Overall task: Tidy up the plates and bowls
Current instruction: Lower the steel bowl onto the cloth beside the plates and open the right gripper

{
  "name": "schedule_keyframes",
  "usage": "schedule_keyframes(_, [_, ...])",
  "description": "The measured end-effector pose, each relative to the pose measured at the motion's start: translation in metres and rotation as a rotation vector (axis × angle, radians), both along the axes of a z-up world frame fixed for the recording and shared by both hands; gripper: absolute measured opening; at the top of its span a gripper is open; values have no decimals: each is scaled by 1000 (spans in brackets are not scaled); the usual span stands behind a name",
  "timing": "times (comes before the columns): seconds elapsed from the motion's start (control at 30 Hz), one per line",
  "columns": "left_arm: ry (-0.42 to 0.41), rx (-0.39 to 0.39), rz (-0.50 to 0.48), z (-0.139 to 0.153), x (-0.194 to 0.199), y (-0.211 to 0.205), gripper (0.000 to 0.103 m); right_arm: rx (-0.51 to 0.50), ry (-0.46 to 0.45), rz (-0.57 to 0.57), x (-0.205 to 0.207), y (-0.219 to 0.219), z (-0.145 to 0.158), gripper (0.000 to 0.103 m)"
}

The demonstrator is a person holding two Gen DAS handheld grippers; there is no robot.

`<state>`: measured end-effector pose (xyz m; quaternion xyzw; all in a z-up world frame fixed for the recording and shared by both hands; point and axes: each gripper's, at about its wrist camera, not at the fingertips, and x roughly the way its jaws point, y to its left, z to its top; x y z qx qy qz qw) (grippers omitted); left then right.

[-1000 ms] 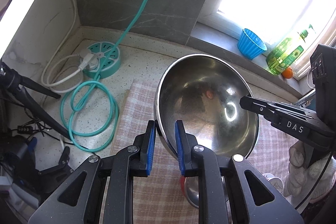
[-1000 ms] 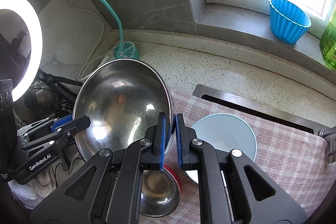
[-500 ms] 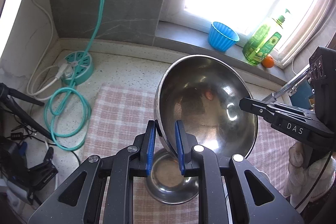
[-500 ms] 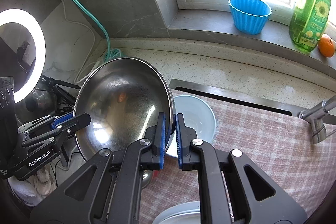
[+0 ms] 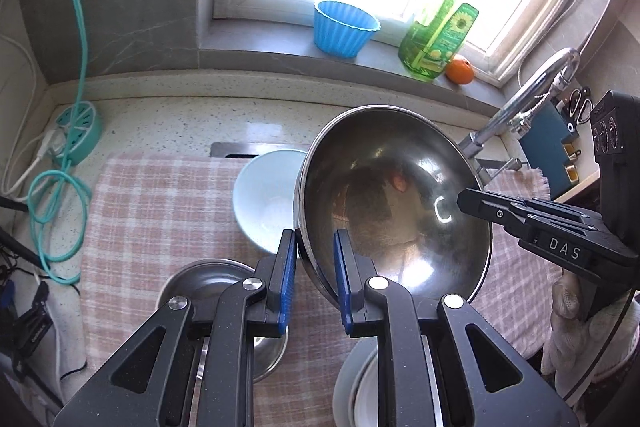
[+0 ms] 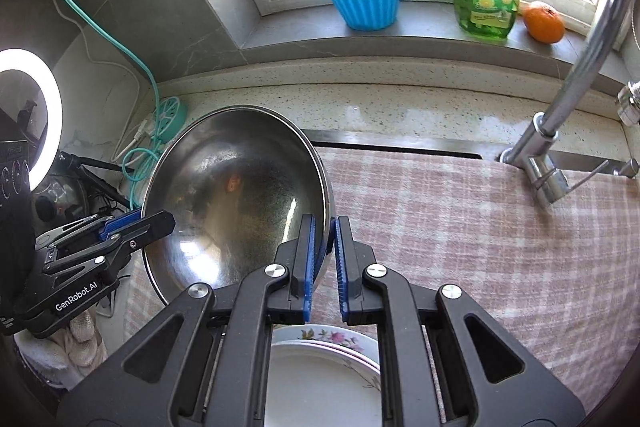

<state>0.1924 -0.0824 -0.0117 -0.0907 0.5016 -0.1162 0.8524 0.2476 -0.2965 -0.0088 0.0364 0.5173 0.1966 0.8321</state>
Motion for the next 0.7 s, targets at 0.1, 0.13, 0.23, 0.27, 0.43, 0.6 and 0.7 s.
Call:
schedule_keyframes(0.1, [17, -6, -21, -6, 4, -16, 17, -1, 17, -28, -3, -19, -6, 10])
schedule_keyframes(0.13, [21, -3, -29, -8, 5, -22, 17, -3, 22, -35, -4, -24, -9, 10])
schedule_keyframes(0.23, [35, 7, -49, -15, 8, -36, 17, -7, 38, -55, -4, -37, -18, 10])
schedule_keyframes(0.27, [39, 9, -56, -17, 8, -41, 17, -8, 44, -61, -4, -42, -21, 10])
schedule_keyframes(0.43, [60, 32, -85, -29, 14, -62, 17, -19, 78, -92, -2, -59, -42, 10])
schedule_keyframes(0.6, [88, 40, -103, -41, 17, -78, 17, -27, 102, -110, -2, -73, -58, 10])
schedule_keyframes(0.7, [97, 48, -111, -47, 17, -85, 17, -31, 113, -123, -2, -80, -66, 10])
